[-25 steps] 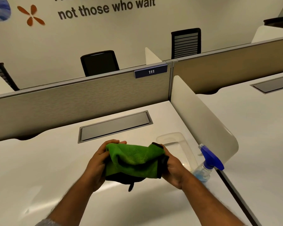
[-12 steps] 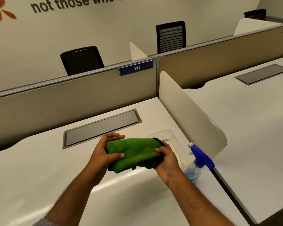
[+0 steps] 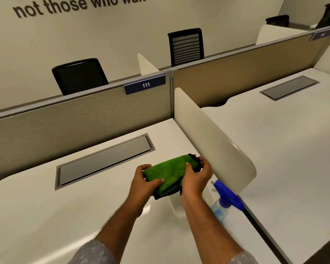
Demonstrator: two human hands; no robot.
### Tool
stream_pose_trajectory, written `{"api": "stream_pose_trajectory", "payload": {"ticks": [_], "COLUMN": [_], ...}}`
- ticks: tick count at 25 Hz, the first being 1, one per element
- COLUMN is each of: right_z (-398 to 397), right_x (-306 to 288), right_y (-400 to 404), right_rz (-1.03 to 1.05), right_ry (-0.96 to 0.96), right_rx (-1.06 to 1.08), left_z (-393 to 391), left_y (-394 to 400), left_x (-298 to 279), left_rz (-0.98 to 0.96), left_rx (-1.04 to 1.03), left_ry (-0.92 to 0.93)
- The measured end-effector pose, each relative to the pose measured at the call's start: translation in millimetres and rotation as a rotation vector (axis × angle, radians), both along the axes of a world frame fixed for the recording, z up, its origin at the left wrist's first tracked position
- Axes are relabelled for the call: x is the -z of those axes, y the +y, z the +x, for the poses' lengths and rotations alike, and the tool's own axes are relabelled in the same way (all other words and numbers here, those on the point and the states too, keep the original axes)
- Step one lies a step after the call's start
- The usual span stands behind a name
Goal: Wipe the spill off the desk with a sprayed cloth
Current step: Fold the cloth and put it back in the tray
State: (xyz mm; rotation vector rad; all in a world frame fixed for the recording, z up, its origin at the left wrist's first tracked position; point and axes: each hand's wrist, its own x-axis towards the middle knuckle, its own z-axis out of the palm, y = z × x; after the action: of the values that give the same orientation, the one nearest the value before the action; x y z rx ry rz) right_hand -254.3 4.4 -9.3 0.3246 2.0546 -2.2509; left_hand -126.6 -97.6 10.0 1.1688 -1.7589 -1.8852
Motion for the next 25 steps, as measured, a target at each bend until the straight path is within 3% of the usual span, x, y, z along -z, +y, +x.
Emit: {"api": "stream_pose_trajectory", "payload": {"ticks": [5, 10, 14, 21, 25], "right_z": [-9.4, 9.6, 27.8, 89.0, 128.7], "right_x": [22.1, 44.0, 44.9, 26.8, 33.9], "right_y": [-7.5, -7.1, 5.1, 56.3, 98.2], "right_rz": [0.165, 0.501, 0.440, 0.338, 0.356], "right_ry": [-0.048, 0.010, 0.015, 0.337, 0.307], "right_rx": [-0.086, -0.228, -0.332, -0.507, -0.671], "left_z": [-23.0, -26.8, -23.6, 45.3, 82.6], "left_y": [16.6, 26.3, 28.3, 55.4, 95.0], "left_x": [24.4, 38.9, 39.5, 28.7, 44.6], "left_rz": [-0.179, -0.233, -0.120, -0.266, -0.231], "left_rx": [0.024, -0.013, -0.011, -0.089, -0.048], "left_ry": [-0.110, -0.143, -0.090, -0.080, -0.109]}}
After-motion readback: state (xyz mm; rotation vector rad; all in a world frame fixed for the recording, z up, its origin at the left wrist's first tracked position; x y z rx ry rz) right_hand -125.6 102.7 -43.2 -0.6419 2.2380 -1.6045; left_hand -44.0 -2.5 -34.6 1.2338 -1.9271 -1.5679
